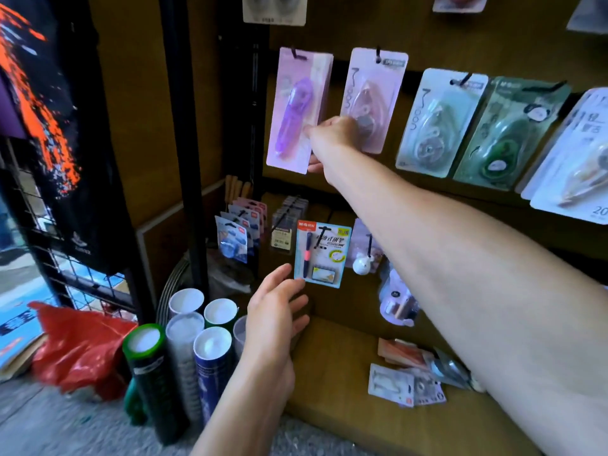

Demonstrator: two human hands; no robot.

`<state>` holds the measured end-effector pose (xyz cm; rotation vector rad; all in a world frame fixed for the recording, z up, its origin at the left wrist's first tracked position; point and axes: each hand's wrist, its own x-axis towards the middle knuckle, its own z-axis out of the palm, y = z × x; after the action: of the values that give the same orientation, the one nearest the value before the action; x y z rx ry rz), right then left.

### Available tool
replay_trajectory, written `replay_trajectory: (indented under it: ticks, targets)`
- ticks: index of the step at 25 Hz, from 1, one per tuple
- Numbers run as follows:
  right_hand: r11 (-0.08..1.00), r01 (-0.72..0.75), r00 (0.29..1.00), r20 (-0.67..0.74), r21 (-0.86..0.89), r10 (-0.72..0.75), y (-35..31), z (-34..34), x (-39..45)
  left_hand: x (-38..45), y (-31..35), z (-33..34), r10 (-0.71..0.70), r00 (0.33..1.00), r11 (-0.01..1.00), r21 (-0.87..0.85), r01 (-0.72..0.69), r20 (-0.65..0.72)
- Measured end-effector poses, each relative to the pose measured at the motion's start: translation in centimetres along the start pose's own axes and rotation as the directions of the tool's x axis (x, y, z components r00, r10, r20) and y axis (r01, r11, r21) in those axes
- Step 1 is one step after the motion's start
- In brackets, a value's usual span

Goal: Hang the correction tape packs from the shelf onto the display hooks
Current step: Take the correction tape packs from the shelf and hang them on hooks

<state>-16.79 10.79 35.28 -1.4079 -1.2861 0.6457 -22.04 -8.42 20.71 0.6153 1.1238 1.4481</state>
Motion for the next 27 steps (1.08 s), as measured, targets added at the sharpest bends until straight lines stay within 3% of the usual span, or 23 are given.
replay_trajectory:
  ticks: [3,7,9,13,15,16,17,18,19,20,24,27]
  targets:
    - [0.998,-0.053,0.998,0.027,0.043,0.052,2.3,-0.6,-1.1,0.3,-0.5,0.7,0.014,1.0,0.999,0.052,-0.014,0.0]
    - [0.995,0.064,0.997,0.027,0.078,-0.066,9.8,-5.5,-6.6,0.6,-1.5,1.3,0.035,0.999,0.993,0.116,-0.034,-0.007]
    - [0.999,0.053,0.996,0.071,0.009,-0.053,15.8,-8.7,-10.5,0.9,-2.3,1.4,0.056,0.998,0.988,0.143,-0.055,-0.003]
    - [0.953,-0.106,0.985,0.104,-0.283,0.14,28.7,-13.5,-13.6,2.1,-6.2,1.3,0.092,0.995,0.932,0.349,-0.101,0.045]
    - [0.854,-0.192,0.953,0.117,-0.484,0.28,33.9,-15.4,-13.2,2.7,-9.7,0.5,0.147,0.986,0.777,0.608,-0.166,0.082]
    - [0.794,-0.21,0.937,0.114,-0.57,0.33,36.3,-16.2,-12.8,2.9,-11.5,-0.2,0.169,0.976,0.6,0.772,-0.212,0.137]
    - [0.728,-0.224,0.922,0.1,-0.649,0.373,38.3,-17.0,-12.6,3.0,-13.3,-1.0,0.174,0.962,0.341,0.904,-0.258,0.209]
    - [0.659,-0.239,0.905,0.081,-0.713,0.417,40.3,-17.8,-12.5,3.0,-15.2,-1.6,0.154,0.95,0.086,0.954,-0.288,0.273]
    - [0.606,-0.251,0.888,0.069,-0.755,0.455,42.1,-18.4,-12.5,3.1,-16.9,-2.2,0.113,0.943,-0.073,0.949,-0.307,0.314]
    - [0.576,-0.252,0.877,0.069,-0.777,0.476,43.8,-19.0,-12.5,3.3,-18.4,-2.5,0.058,0.948,-0.135,0.943,-0.303,0.313]
    - [0.511,-0.176,0.868,0.112,-0.841,0.484,49.8,-19.4,-11.8,4.5,-24.4,-3.5,-0.047,0.976,-0.066,0.975,-0.214,0.211]
    - [0.48,-0.087,0.864,0.173,-0.873,0.472,53.5,-18.6,-10.7,4.9,-29.1,-4.1,-0.19,0.951,-0.098,0.959,-0.264,0.243]
